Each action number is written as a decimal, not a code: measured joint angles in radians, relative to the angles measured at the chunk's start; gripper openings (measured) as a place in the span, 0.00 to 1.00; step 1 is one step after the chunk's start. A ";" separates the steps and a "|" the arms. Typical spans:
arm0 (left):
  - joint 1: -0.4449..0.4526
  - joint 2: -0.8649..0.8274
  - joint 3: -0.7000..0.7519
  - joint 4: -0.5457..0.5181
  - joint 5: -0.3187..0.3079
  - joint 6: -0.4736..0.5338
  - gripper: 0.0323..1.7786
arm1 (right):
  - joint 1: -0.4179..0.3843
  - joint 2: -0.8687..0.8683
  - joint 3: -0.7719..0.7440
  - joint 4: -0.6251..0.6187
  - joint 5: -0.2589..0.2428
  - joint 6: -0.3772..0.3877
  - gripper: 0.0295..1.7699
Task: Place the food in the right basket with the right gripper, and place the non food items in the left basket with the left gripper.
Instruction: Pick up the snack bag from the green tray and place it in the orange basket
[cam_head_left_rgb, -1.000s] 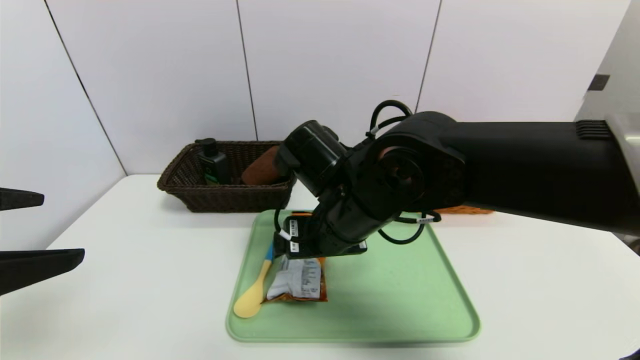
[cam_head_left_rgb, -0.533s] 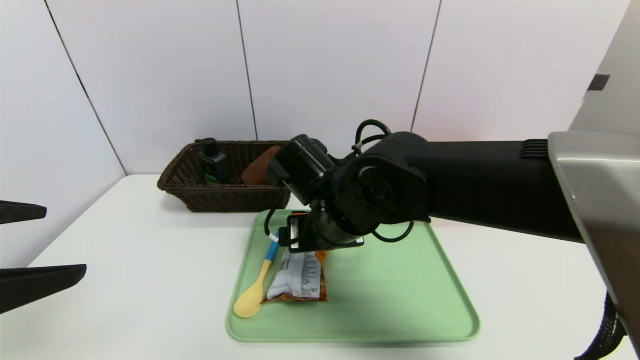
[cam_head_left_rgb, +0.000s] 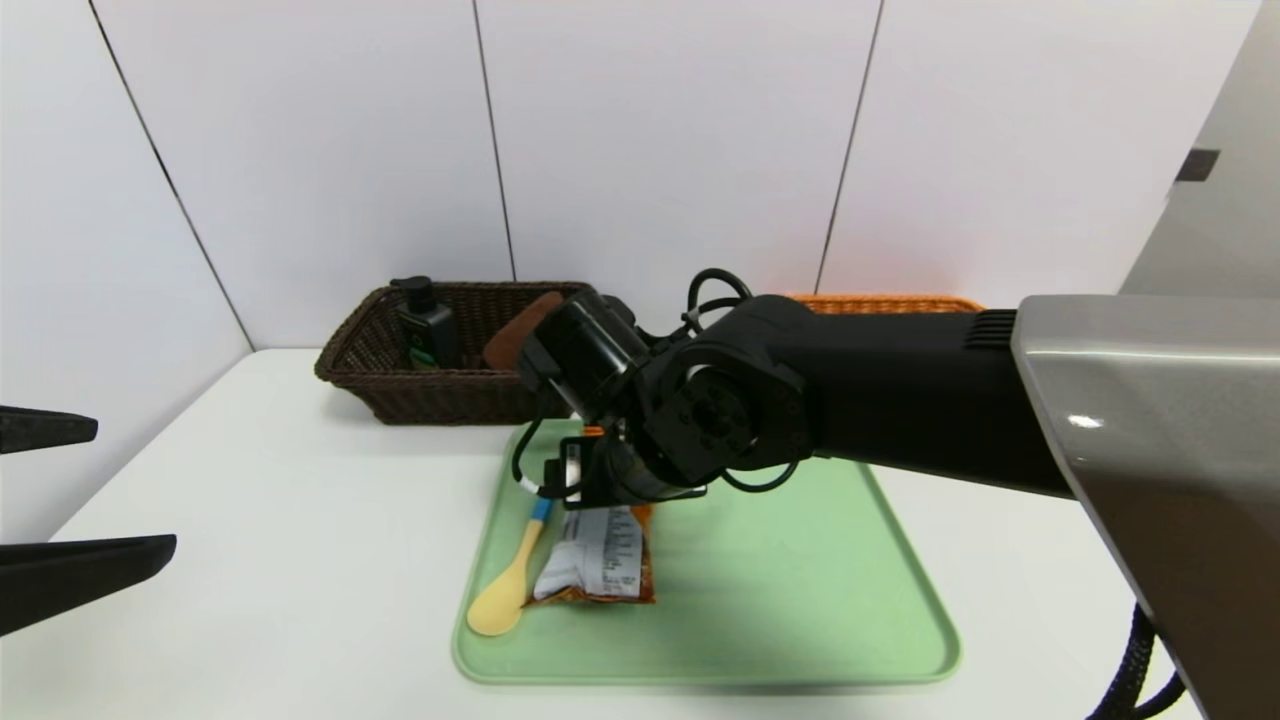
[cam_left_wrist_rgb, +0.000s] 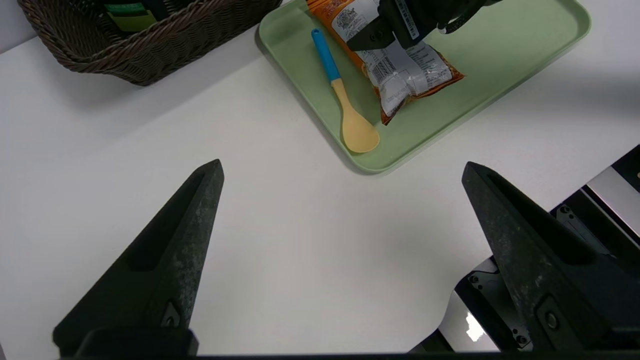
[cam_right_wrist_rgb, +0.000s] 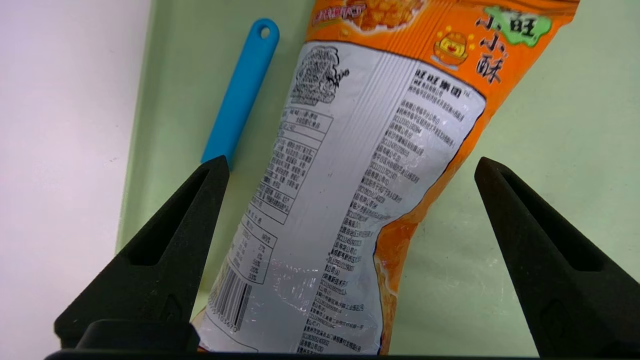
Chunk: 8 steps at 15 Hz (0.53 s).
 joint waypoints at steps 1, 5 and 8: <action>0.000 0.000 0.001 0.000 0.000 0.000 0.95 | -0.001 0.002 0.000 0.003 -0.001 0.000 0.96; 0.000 0.001 0.002 -0.002 0.001 -0.001 0.95 | -0.008 0.012 0.002 0.016 -0.001 0.001 0.96; 0.000 0.002 0.001 -0.011 0.001 -0.002 0.95 | -0.013 0.024 0.002 0.017 -0.001 0.000 0.96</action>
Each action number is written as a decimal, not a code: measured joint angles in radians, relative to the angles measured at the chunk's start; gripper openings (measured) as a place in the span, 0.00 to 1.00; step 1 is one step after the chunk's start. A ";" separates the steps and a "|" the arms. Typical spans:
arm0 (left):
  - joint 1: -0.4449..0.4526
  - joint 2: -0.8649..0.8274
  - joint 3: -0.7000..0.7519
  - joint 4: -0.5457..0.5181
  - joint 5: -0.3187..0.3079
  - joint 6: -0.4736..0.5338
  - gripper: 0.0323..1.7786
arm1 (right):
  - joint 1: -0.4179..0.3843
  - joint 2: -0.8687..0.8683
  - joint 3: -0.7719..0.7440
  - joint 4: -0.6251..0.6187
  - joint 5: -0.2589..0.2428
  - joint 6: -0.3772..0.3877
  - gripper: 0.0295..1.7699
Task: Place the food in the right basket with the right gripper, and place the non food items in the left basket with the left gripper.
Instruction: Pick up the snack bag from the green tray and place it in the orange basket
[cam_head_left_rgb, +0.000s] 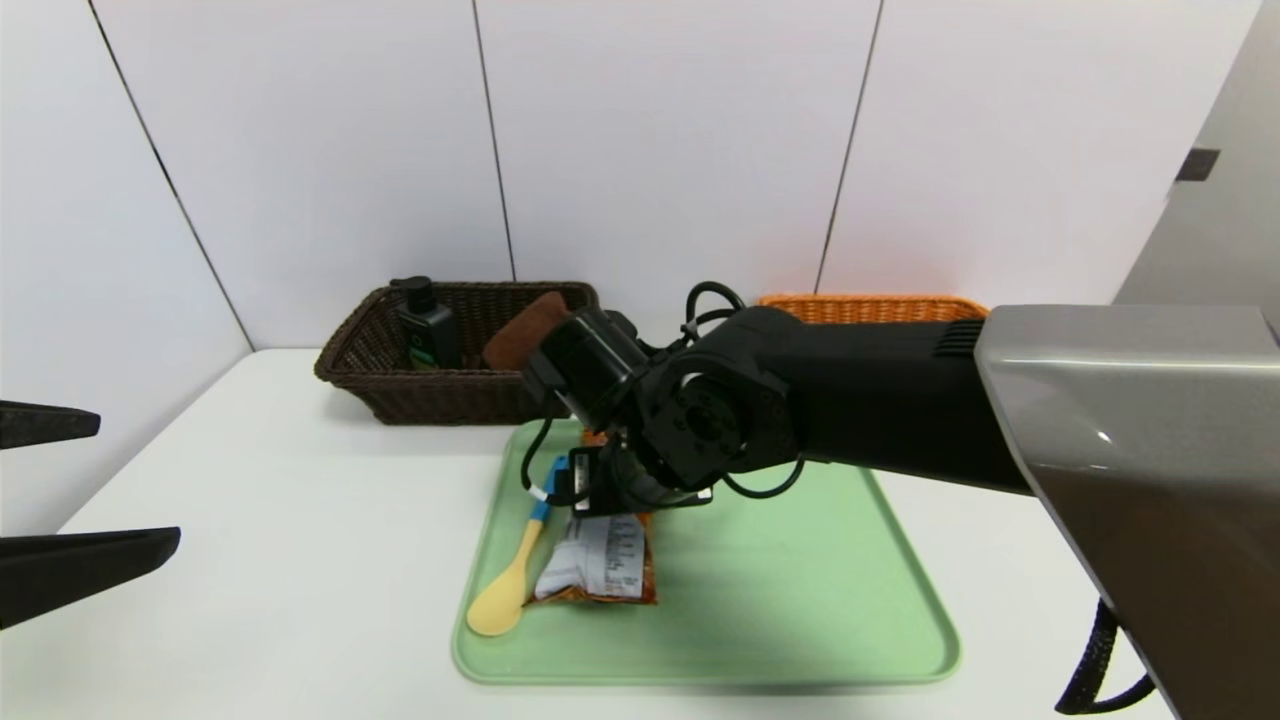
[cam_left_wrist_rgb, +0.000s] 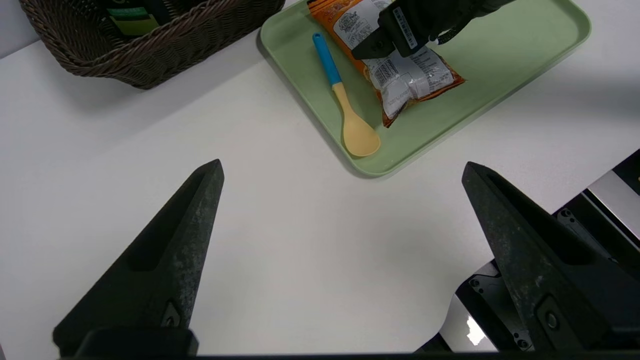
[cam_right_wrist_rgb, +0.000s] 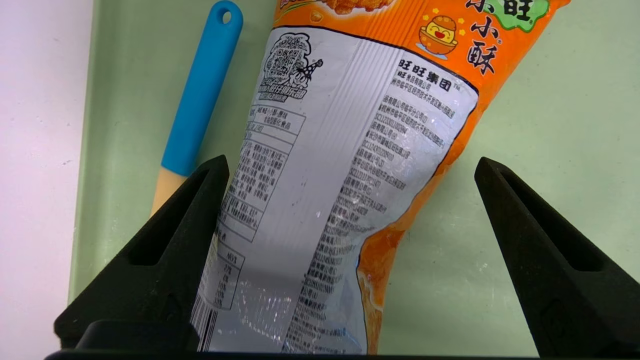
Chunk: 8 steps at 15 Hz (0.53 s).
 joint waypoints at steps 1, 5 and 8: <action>0.000 0.000 0.000 0.000 0.000 0.000 0.95 | -0.001 0.006 0.000 -0.001 0.000 0.000 0.96; 0.000 0.000 0.005 0.000 0.001 -0.001 0.95 | -0.014 0.032 -0.001 -0.010 0.001 0.000 0.96; 0.000 0.002 0.008 0.000 0.000 -0.001 0.95 | -0.022 0.049 -0.002 -0.013 0.003 0.004 0.96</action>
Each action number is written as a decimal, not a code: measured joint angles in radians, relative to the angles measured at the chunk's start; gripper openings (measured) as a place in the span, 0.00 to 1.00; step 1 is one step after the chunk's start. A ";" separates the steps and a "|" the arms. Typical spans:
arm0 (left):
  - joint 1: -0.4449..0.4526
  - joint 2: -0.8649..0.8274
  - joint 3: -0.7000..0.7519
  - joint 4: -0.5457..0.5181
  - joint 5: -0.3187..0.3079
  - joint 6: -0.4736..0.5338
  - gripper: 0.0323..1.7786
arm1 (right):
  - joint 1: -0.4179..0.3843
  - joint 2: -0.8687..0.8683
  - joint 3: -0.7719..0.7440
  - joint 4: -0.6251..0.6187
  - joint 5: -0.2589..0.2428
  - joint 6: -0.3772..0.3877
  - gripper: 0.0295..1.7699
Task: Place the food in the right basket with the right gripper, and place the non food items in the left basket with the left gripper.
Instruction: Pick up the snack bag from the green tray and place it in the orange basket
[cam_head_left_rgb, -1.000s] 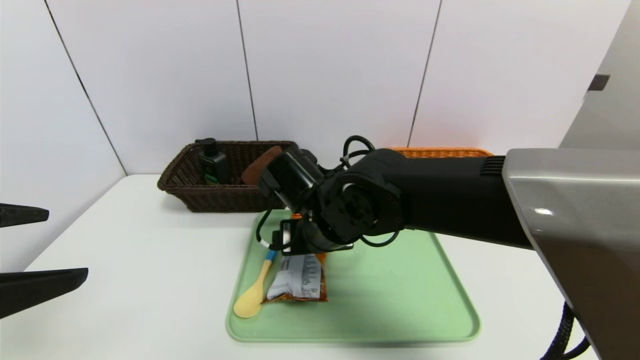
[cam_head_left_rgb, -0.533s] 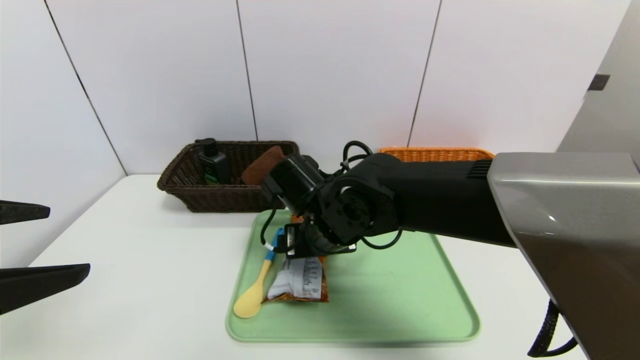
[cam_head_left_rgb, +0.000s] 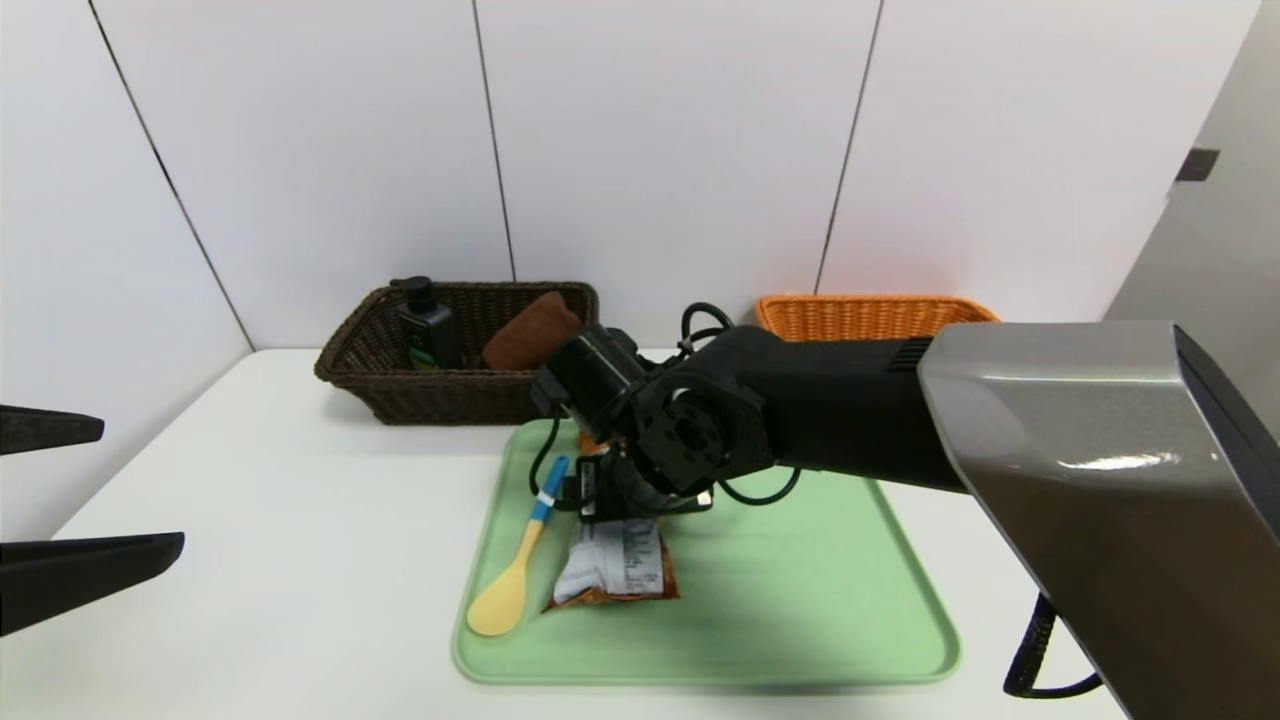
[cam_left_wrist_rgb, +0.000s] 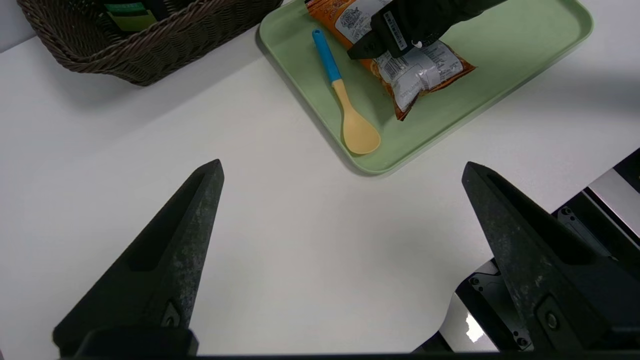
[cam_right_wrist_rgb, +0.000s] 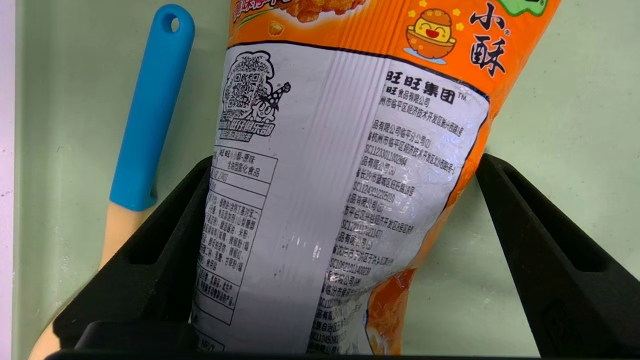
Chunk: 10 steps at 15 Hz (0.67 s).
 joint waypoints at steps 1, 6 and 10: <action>0.000 0.001 0.000 0.000 0.000 0.000 0.95 | -0.001 0.003 0.000 0.000 0.001 -0.001 0.96; 0.000 0.005 0.003 -0.013 0.000 -0.001 0.95 | -0.001 0.010 0.000 0.000 0.011 -0.003 0.85; 0.000 0.012 0.003 -0.023 0.000 0.000 0.95 | 0.000 0.007 0.001 -0.001 0.013 -0.010 0.55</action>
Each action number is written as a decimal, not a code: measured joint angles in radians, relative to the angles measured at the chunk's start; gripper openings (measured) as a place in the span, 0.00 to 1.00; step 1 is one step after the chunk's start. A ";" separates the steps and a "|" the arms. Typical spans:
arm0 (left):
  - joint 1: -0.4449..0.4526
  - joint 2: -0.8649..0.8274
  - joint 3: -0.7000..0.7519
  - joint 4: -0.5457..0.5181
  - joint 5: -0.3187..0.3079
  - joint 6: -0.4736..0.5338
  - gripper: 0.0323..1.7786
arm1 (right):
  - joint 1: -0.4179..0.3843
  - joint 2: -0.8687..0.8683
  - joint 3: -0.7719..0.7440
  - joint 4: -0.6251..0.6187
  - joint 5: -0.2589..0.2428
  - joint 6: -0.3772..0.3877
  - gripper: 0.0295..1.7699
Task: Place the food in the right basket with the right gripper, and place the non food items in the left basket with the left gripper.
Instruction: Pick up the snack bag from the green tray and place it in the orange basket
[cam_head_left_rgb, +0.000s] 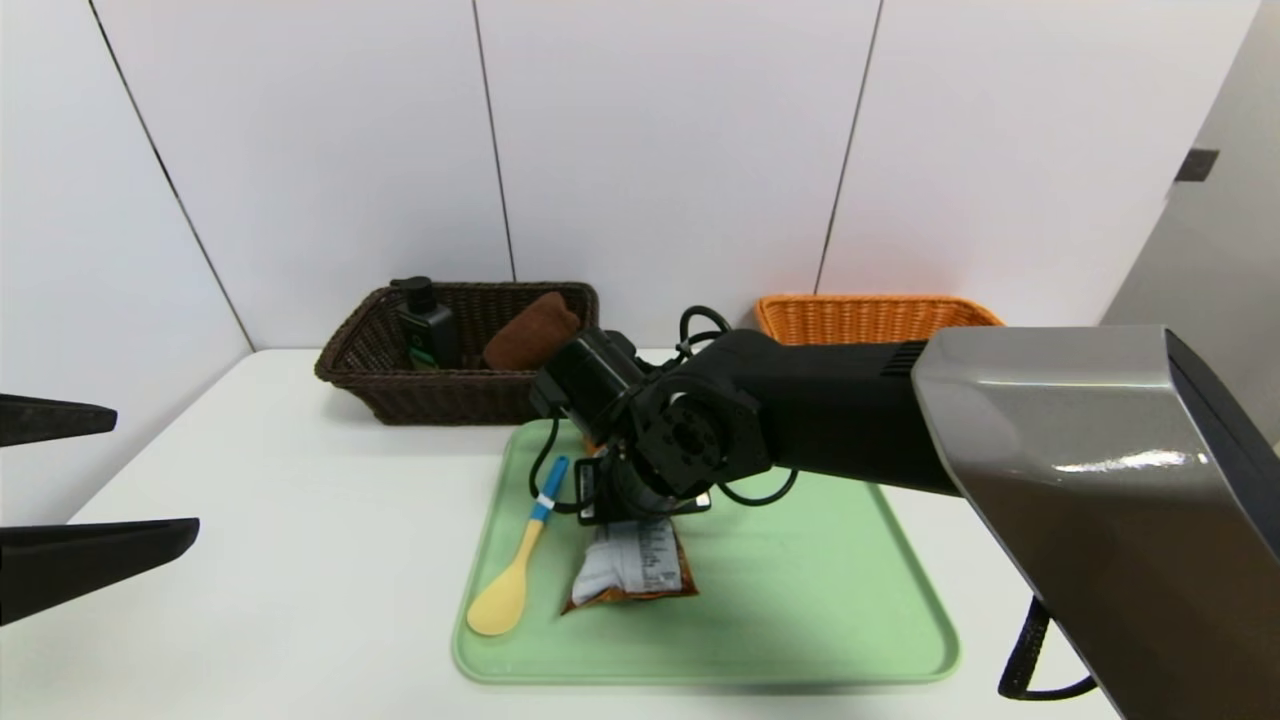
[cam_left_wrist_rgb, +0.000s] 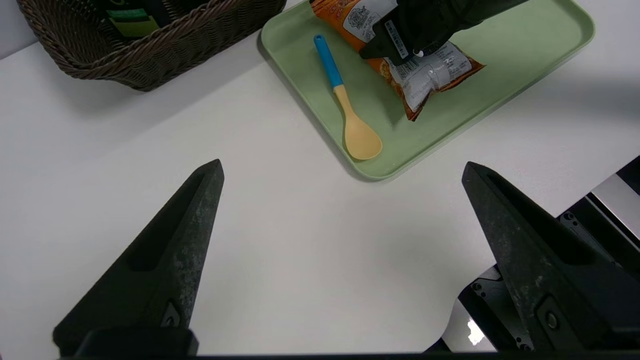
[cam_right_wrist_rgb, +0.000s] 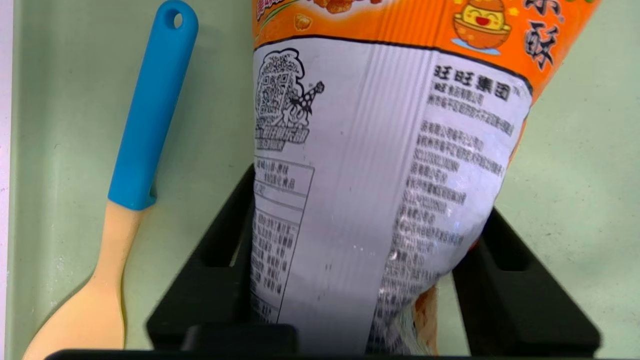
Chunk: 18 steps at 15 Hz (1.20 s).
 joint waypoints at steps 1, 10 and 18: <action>0.000 0.003 0.000 0.000 0.000 0.000 0.95 | 0.000 -0.002 0.000 0.001 0.000 -0.004 0.49; 0.000 0.016 -0.005 -0.016 -0.001 0.001 0.95 | -0.011 -0.055 0.002 0.013 0.000 -0.006 0.26; 0.000 0.012 -0.013 -0.016 -0.002 0.001 0.95 | -0.057 -0.203 0.001 0.040 0.001 -0.013 0.26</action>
